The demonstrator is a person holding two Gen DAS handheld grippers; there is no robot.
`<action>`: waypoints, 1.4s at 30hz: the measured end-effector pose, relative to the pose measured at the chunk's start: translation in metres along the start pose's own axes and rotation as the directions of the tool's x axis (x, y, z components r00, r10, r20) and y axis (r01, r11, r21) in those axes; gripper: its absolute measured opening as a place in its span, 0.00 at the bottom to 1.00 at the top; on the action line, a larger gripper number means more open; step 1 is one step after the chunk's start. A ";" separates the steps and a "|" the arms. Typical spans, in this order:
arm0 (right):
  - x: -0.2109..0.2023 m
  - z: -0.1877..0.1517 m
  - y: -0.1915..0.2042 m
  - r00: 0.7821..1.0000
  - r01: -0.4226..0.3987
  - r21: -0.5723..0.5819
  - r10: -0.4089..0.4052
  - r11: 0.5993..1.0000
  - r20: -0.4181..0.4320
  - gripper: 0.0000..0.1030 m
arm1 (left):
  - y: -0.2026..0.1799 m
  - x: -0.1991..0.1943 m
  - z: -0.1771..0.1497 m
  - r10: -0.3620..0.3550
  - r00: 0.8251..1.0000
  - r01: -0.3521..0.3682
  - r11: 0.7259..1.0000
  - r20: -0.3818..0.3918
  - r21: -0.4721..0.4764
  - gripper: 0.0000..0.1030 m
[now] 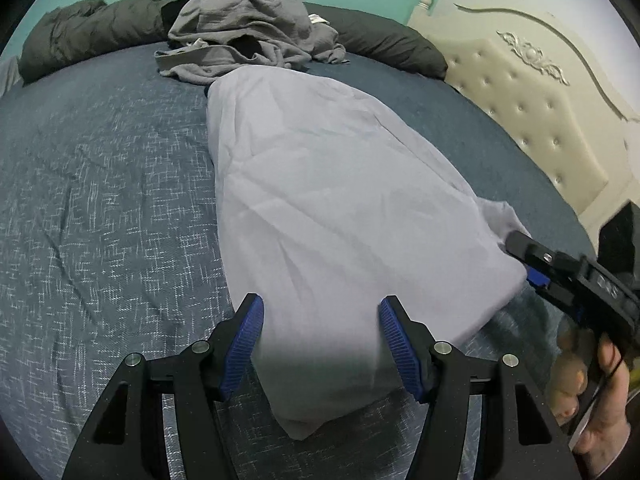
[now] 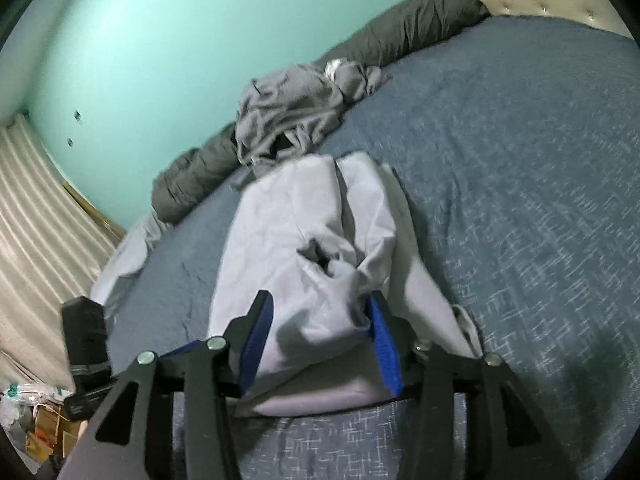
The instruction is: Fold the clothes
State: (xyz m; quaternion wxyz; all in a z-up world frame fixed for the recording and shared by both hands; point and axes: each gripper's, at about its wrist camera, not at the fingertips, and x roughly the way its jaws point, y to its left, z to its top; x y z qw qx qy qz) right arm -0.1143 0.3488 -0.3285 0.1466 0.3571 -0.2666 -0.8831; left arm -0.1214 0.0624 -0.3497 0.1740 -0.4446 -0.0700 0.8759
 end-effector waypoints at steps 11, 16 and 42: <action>-0.002 -0.008 -0.012 0.993 0.112 0.021 -0.111 0.994 -0.041 0.07 | 0.000 0.006 -0.007 0.002 1.000 -0.002 1.000 -0.017 0.011 0.68; 0.006 -0.016 -0.037 0.986 0.148 0.103 -0.140 0.984 -0.087 0.15 | -0.002 0.008 -0.012 0.013 0.999 -0.012 1.000 -0.031 0.016 0.71; 0.044 -0.018 -0.028 0.962 0.229 -0.005 -0.227 0.974 -0.155 0.00 | 0.008 0.004 -0.009 -0.007 0.999 0.006 1.000 -0.051 -0.008 0.73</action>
